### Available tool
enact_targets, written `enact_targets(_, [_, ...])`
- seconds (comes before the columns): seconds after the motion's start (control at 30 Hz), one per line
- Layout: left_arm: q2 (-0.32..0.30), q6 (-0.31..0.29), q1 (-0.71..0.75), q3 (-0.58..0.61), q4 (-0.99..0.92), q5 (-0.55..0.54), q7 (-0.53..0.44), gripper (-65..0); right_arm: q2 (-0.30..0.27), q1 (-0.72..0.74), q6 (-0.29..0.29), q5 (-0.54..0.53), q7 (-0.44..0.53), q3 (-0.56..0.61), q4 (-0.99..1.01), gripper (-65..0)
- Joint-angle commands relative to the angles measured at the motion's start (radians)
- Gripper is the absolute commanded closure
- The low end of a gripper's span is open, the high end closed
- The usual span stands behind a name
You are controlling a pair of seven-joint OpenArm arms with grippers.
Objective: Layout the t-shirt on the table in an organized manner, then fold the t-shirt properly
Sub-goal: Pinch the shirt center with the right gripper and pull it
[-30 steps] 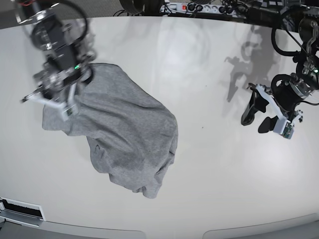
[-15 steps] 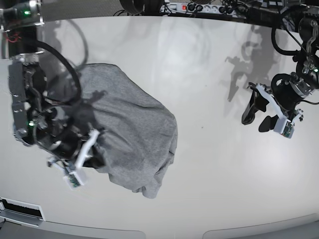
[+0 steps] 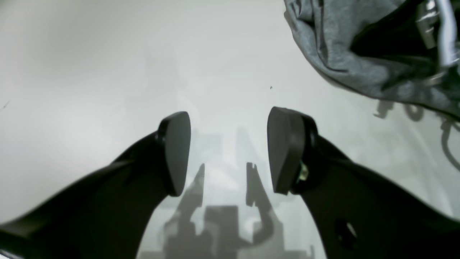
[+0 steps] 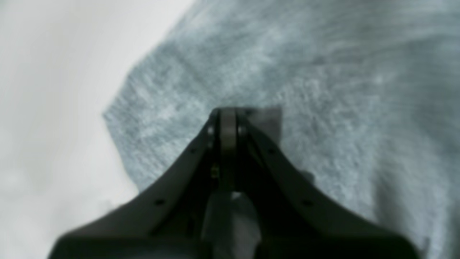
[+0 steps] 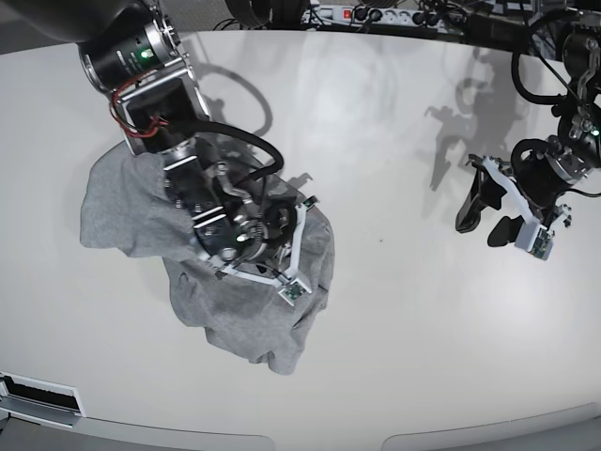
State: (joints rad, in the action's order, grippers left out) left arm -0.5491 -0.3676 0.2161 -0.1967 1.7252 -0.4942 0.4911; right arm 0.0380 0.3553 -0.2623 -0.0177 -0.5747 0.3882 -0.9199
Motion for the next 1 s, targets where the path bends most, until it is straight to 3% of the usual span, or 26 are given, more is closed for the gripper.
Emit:
enact_targets(0.0, [-0.016,0.001,-0.009,-0.008,0.016,-0.013,-0.026,-35.6,0.016,0.043,0.037,0.03,0.011,0.012,0.034,0.0])
enact_targets(0.03, [-0.016,0.001,-0.009,-0.008,0.016,-0.013,-0.026,-35.6,0.027,0.051,0.047,0.05,0.003,0.024,0.078,0.0])
enact_targets(0.07, [-0.016,0.001,-0.01,-0.008,0.016,-0.013,-0.026,-35.6,0.035,0.055,0.016,0.052,-0.015,0.035,0.109,0.0])
enact_targets(0.17, [-0.016,0.001,-0.012,-0.008,0.016,-0.013,-0.026,-35.6,0.046,0.04,-0.153,0.029,-0.117,0.071,0.113,0.0])
enact_targets(0.3, [-0.016,0.001,-0.014,-0.008,0.016,-0.013,-0.026,-35.6,0.038,-0.011,-0.23,-0.035,-0.312,0.135,0.012,0.0])
enact_targets(0.4, [-0.016,0.0,-0.011,-0.008,0.016,-0.012,-0.026,-35.6,-0.01,-0.098,-0.286,-0.034,-0.406,0.191,-0.145,0.0])
enact_targets(0.47, [-0.016,0.001,-0.012,-0.008,0.016,-0.012,-0.026,-35.6,-0.065,-0.155,-0.291,-0.032,-0.431,0.237,-0.272,0.0])
enact_targets(0.53, [-0.016,0.0,-0.012,-0.008,0.016,-0.013,-0.026,-35.6,-0.132,-0.203,-0.235,0.004,-0.442,0.274,-0.398,0.0])
enact_targets(0.57, [-0.016,0.0,-0.012,-0.008,0.016,-0.013,-0.026,-35.6,-0.164,-0.223,-0.178,0.059,-0.452,0.286,-0.46,0.0])
enact_targets(0.7, [-0.016,0.0,-0.012,-0.008,0.016,-0.013,-0.026,-35.6,-0.283,-0.266,0.129,0.311,-0.506,0.292,-0.645,0.0])
enact_targets(0.8, [-0.016,0.001,-0.011,-0.008,0.016,-0.013,-0.026,-35.6,-0.359,-0.258,0.307,0.417,-0.564,0.292,-0.726,0.0])
enact_targets(0.87, [-0.016,0.001,-0.012,-0.008,0.016,-0.013,-0.026,-35.6,-0.401,-0.257,0.373,0.418,-0.547,0.29,-0.783,0.0])
enact_targets(0.97, [-0.016,0.001,-0.012,-0.008,0.016,-0.015,-0.026,-35.6,-0.417,-0.259,0.385,0.37,-0.492,0.29,-0.891,0.0])
